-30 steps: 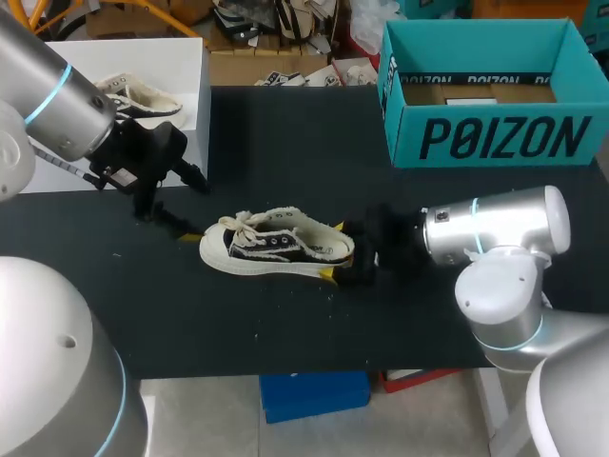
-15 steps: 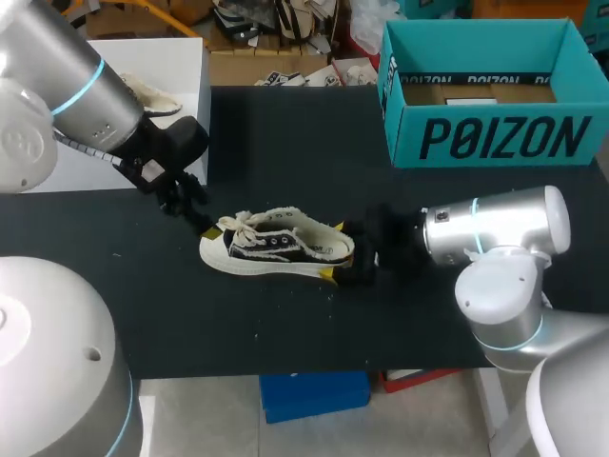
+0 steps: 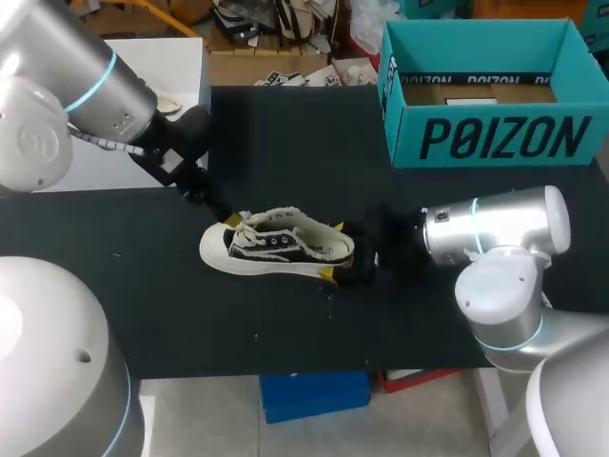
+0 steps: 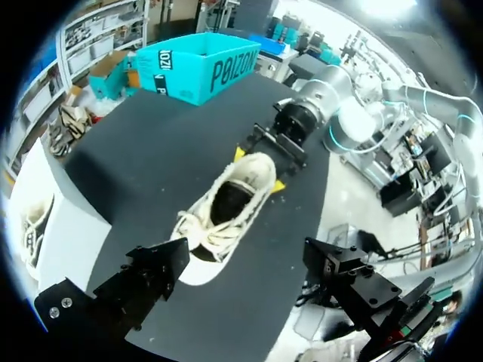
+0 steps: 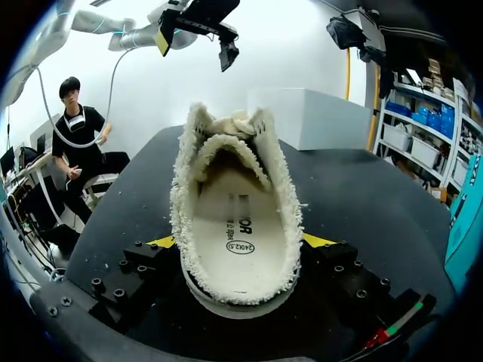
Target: Take the shoe out of the shoebox, open the shoe tongue, remove and reinsert the insole, then place the shoe into the shoebox
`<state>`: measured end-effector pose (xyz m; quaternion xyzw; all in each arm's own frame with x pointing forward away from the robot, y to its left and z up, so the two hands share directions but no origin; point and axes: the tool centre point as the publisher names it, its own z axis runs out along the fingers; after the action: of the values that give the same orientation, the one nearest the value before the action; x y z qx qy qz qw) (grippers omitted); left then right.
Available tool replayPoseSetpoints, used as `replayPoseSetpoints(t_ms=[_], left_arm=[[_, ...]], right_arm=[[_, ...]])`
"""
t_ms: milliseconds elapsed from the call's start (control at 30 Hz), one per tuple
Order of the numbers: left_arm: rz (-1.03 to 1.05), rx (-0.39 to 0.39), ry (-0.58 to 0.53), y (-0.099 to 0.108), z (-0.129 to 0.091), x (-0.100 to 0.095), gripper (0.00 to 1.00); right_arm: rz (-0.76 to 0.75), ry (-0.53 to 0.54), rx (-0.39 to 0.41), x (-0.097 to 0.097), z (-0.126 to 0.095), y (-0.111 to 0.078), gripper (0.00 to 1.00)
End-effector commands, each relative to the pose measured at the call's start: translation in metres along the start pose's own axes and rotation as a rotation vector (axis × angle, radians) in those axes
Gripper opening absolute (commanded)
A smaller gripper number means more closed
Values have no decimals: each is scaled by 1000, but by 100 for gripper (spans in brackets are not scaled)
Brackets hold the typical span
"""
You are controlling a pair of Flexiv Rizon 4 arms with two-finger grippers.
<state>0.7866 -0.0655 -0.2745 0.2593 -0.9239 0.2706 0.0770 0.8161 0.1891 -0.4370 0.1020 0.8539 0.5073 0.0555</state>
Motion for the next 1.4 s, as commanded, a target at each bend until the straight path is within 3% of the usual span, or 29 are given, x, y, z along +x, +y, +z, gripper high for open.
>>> replayPoseSetpoints(t_ms=[33, 100, 633, 700, 933, 1400], left_arm=[[-552, 17, -138, -23, 20, 4, 100], [-699, 36, -129, -31, 23, 5, 100], [-699, 36, -129, -31, 23, 5, 100], [-766, 22, -152, -40, 29, 3, 100], [-699, -86, -186, -63, 46, 8, 100], [-614, -310, -476, -81, 81, -3, 100]], right_arm=[[2, -1, 3, 0, 4, -1, 0], [2, -1, 3, 0, 4, -1, 0], [2, -1, 3, 0, 4, -1, 0], [2, -1, 3, 0, 4, -1, 0], [2, -1, 3, 0, 4, -1, 0], [2, -1, 3, 0, 4, -1, 0]])
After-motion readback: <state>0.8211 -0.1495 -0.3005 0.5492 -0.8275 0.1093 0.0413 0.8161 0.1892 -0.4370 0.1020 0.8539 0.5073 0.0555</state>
